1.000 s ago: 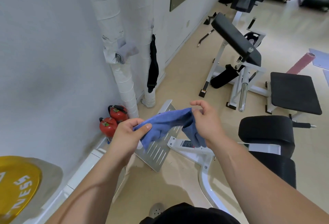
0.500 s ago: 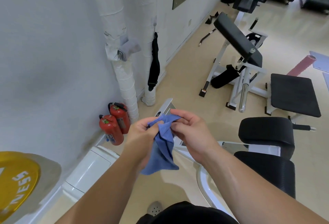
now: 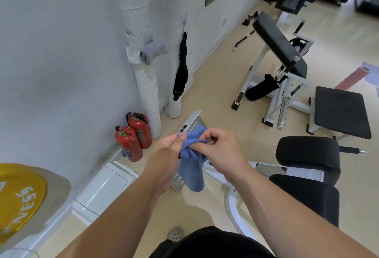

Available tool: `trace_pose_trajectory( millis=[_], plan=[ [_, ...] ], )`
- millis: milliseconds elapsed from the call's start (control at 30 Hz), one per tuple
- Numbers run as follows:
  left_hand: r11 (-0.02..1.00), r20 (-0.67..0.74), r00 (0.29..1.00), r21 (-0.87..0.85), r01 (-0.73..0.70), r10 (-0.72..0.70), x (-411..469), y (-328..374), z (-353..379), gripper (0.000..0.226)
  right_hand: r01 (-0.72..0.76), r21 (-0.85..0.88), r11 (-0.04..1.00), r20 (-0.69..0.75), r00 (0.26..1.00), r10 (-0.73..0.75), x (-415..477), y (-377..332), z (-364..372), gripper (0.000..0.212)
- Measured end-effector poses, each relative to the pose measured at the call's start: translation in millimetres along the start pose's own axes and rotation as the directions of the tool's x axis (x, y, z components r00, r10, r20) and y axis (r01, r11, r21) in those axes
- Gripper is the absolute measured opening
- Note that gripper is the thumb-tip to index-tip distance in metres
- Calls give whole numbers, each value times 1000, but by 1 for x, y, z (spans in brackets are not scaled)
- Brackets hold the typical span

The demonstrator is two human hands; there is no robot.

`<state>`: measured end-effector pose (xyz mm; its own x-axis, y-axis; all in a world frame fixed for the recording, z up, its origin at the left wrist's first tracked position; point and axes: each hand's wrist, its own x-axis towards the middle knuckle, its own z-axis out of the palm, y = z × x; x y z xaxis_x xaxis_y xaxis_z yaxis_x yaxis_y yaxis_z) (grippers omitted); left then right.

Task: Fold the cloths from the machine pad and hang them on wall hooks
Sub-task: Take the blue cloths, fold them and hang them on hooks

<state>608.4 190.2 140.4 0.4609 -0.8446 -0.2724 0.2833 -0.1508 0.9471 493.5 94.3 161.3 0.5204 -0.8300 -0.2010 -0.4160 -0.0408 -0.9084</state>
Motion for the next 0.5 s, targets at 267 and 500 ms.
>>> trace_pose_trajectory(
  millis=[267,500],
  plan=[
    [987,33,998,150,-54,50,-1,3,-8,34,49,-131,990,0,999,-50,2,-7,-8,34],
    [965,74,987,211,-156,143,-6,10,-2,28,54,-159,986,-18,998,-57,8,-3,-7,32]
  ],
)
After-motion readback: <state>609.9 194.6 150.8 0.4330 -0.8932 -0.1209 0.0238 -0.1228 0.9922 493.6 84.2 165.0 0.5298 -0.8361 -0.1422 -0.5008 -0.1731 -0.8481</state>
